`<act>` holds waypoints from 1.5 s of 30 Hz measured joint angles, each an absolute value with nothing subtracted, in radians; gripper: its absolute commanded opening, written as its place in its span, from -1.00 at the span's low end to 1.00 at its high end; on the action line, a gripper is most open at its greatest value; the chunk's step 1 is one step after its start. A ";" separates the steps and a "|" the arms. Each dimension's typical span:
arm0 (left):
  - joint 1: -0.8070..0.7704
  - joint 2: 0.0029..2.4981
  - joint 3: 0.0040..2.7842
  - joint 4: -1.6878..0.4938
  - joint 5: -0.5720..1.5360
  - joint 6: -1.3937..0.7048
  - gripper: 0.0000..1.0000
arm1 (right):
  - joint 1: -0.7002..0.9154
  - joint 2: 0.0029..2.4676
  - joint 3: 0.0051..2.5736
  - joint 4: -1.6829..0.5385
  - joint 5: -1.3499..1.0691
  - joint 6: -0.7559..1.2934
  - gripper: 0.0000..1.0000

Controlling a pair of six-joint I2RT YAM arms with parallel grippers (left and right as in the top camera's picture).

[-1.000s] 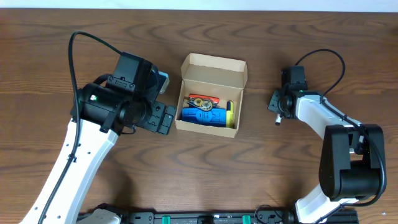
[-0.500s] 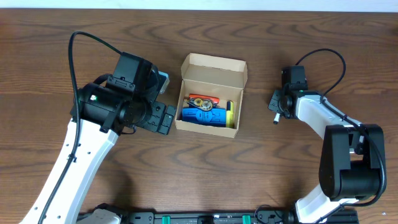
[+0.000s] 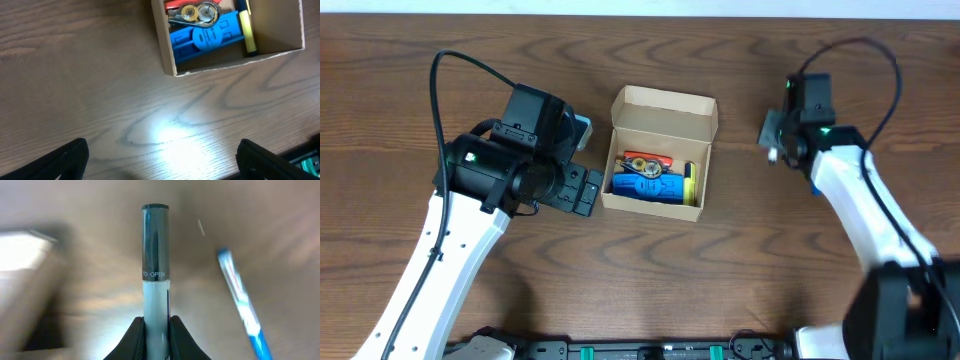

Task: Pack container
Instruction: 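Carry the black marker into the box and release it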

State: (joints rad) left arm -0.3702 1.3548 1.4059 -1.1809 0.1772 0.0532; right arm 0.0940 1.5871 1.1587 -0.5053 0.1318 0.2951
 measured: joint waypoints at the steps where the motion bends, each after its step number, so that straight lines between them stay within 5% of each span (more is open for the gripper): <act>1: -0.370 1.355 1.406 -1.181 0.177 0.053 0.90 | 0.115 1.554 1.173 -0.497 0.118 0.269 -0.97; 12: -0.370 1.355 1.406 -1.180 0.177 0.053 0.91 | 0.337 1.476 1.196 -0.514 -0.190 -0.165 -0.98; 24: -0.370 1.355 1.406 -1.180 0.177 0.053 0.91 | 0.398 1.671 1.196 -0.565 -0.516 -0.757 -0.98; 41: -0.370 1.355 1.406 -1.180 0.177 0.053 0.90 | 0.503 1.825 1.196 -0.616 -0.535 -0.929 -0.97; 42: -0.370 1.355 1.406 -1.180 0.177 0.053 0.90 | 0.506 1.826 1.196 -0.617 -0.527 -0.931 -0.91; 44: -0.370 1.355 1.406 -1.181 0.177 0.053 0.90 | 0.510 1.826 1.196 -0.619 -0.511 -0.931 -0.29; 45: -0.370 1.355 1.406 -1.181 0.177 0.053 0.91 | 0.510 1.826 1.196 -0.619 -0.504 -0.927 -0.14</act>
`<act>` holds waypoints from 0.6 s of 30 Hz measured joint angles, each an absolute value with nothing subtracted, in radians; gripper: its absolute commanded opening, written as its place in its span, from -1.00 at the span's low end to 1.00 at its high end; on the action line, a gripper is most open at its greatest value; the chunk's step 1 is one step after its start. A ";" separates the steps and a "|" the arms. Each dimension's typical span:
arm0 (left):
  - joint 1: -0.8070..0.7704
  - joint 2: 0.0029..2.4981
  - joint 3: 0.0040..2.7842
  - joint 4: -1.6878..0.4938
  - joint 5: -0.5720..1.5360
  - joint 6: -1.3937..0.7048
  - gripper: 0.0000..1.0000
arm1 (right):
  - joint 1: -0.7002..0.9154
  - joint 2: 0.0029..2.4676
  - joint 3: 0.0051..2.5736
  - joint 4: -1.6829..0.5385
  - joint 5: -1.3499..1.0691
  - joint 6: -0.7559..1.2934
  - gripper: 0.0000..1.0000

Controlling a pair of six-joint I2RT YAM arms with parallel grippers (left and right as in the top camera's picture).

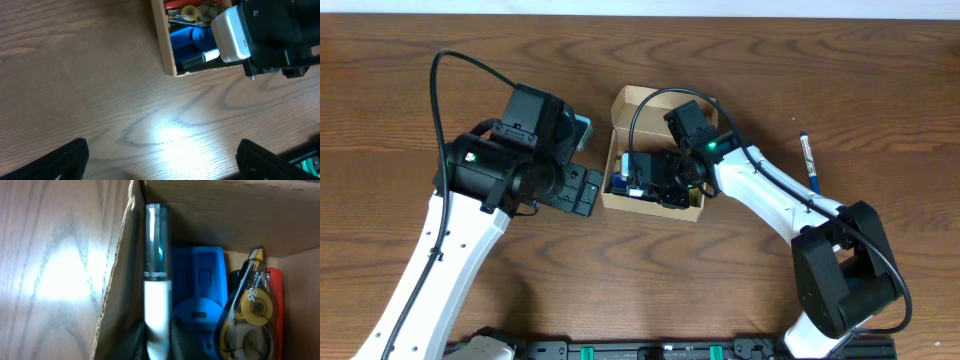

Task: Pack container
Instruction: 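Carry the black marker into the box and release it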

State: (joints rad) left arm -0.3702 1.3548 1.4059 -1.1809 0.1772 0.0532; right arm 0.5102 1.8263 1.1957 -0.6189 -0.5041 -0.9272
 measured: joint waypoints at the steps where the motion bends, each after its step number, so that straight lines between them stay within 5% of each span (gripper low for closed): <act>1: -0.370 1.355 1.406 -1.181 0.177 0.053 0.90 | 0.510 1.826 1.196 -0.618 -0.499 -0.931 0.08; 3: -0.370 1.355 1.406 -1.180 0.177 0.053 0.90 | 0.510 1.826 1.196 -0.608 -0.490 -0.919 0.40; 18: -0.370 1.355 1.406 -1.181 0.177 0.053 0.90 | 0.451 1.607 1.255 -0.590 -0.453 -0.649 0.27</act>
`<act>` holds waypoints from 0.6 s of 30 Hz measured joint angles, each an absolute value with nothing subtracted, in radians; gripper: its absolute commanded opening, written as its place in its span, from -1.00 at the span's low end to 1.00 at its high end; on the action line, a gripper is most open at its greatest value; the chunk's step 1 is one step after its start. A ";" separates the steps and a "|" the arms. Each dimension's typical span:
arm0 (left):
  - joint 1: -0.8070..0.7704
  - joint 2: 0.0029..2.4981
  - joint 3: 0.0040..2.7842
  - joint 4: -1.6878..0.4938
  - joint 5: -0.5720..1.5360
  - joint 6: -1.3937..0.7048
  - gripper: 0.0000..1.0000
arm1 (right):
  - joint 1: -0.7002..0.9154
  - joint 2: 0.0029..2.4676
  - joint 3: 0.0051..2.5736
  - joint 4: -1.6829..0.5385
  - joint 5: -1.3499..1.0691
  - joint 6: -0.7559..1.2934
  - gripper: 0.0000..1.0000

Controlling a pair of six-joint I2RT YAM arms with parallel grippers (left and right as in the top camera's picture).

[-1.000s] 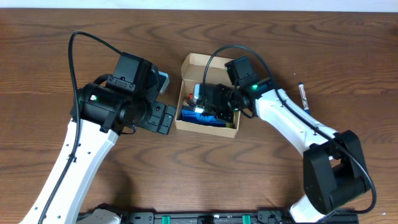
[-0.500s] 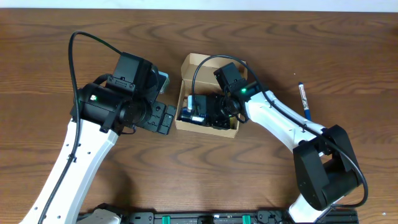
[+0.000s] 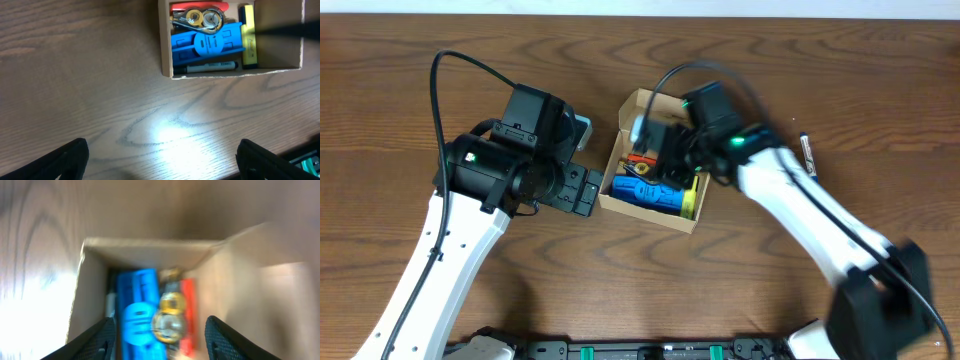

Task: Pack container
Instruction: 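Carry the black marker into the box and release it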

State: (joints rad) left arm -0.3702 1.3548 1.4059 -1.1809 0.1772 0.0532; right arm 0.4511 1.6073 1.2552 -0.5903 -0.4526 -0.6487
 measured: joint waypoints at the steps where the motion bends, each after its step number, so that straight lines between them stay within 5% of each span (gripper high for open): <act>1: -0.370 1.355 1.406 -1.181 0.177 0.053 0.91 | 0.439 1.570 1.261 -0.593 -0.444 -0.626 0.32; 8: -0.370 1.355 1.406 -1.181 0.177 0.053 0.90 | 0.374 1.390 1.282 -0.719 -0.276 -0.357 0.31; 18: -0.370 1.355 1.406 -1.181 0.177 0.053 0.90 | 0.369 1.442 1.234 -0.878 -0.073 0.194 0.14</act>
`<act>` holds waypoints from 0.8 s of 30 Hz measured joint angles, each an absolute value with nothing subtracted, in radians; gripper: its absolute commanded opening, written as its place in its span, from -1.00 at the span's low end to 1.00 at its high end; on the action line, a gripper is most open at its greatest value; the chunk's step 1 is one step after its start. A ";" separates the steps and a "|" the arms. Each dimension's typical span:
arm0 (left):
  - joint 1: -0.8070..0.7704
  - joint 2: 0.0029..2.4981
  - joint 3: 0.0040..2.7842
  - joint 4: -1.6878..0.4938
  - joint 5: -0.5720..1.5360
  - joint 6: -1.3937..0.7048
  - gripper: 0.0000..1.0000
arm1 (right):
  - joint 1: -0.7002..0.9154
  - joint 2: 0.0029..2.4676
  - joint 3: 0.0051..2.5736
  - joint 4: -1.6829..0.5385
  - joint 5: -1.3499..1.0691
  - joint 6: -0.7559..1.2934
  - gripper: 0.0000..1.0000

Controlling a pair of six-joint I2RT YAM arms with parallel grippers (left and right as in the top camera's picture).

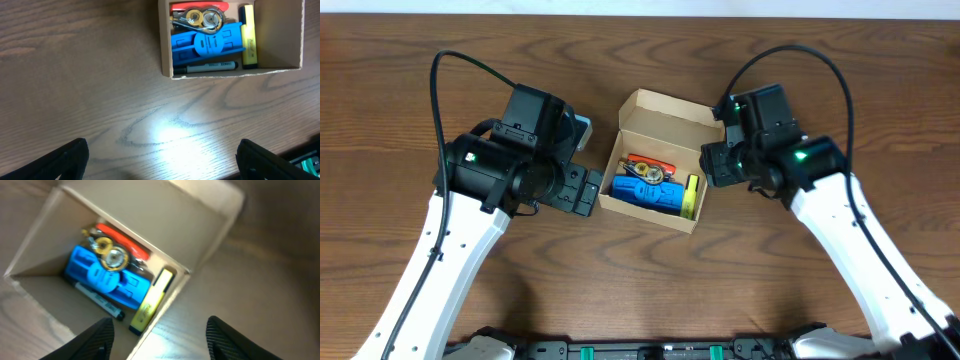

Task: Pack container
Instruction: 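Carry the black marker into the box and release it, then move the right gripper to the blue marker and grasp it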

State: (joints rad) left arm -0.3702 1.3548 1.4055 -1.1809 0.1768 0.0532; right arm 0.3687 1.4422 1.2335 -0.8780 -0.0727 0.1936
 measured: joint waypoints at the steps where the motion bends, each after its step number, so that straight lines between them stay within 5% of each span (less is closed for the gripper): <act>1: -0.370 1.355 1.406 -1.181 0.177 0.053 0.90 | 0.369 1.460 1.225 -0.878 -0.067 0.235 0.08; 10: -0.370 1.355 1.406 -1.181 0.177 0.053 0.90 | 0.369 1.632 1.201 -0.871 -0.047 0.411 -0.08; 17: -0.370 1.355 1.406 -1.181 0.177 0.053 0.90 | 0.369 1.743 1.201 -0.785 -0.030 0.442 -0.57; 24: -0.370 1.355 1.406 -1.181 0.177 0.053 0.90 | 0.369 1.762 1.200 -0.707 0.050 0.410 -0.65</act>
State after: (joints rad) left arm -0.3702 1.3548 1.4055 -1.1809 0.1768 0.0532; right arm 0.3687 1.7618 1.2003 -0.7074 0.0502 0.4099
